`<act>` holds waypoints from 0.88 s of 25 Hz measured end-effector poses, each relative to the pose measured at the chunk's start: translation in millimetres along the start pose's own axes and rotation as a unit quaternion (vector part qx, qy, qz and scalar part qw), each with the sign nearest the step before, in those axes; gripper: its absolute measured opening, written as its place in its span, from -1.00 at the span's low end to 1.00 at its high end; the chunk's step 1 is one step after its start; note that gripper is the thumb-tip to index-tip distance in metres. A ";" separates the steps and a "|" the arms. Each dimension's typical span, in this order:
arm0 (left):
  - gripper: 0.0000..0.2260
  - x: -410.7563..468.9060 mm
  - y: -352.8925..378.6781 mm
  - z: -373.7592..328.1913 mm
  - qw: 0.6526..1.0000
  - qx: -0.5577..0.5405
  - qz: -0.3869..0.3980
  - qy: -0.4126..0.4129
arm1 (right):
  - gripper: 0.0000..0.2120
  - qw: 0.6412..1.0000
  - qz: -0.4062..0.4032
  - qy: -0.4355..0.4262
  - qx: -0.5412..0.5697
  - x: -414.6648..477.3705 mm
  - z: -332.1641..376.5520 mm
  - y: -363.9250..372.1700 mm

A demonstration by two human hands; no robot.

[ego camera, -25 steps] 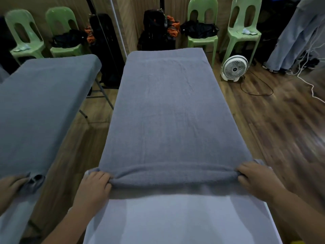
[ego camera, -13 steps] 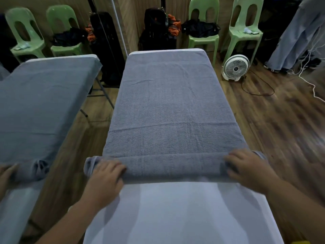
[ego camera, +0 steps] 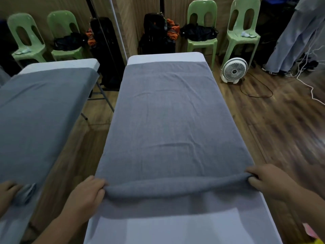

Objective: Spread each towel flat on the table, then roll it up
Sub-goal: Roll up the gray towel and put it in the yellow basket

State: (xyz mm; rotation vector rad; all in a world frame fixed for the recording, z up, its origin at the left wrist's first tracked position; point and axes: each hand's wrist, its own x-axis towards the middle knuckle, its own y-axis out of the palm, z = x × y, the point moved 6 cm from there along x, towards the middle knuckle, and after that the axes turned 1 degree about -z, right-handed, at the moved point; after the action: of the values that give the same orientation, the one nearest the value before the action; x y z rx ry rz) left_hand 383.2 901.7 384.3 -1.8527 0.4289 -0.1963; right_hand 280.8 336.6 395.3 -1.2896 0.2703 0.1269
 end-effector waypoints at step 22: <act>-0.78 27.6 10.8 -50.0 0.999 0.007 0.017 0.038 | -0.75 0.999 0.030 -0.024 0.031 16.0 56.5 13.7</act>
State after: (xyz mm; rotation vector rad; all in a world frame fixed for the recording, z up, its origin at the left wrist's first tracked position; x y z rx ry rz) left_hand 389.3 844.0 388.0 -1.8270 0.5099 -0.2459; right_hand 300.1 393.8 392.5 -1.2153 0.2699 0.1976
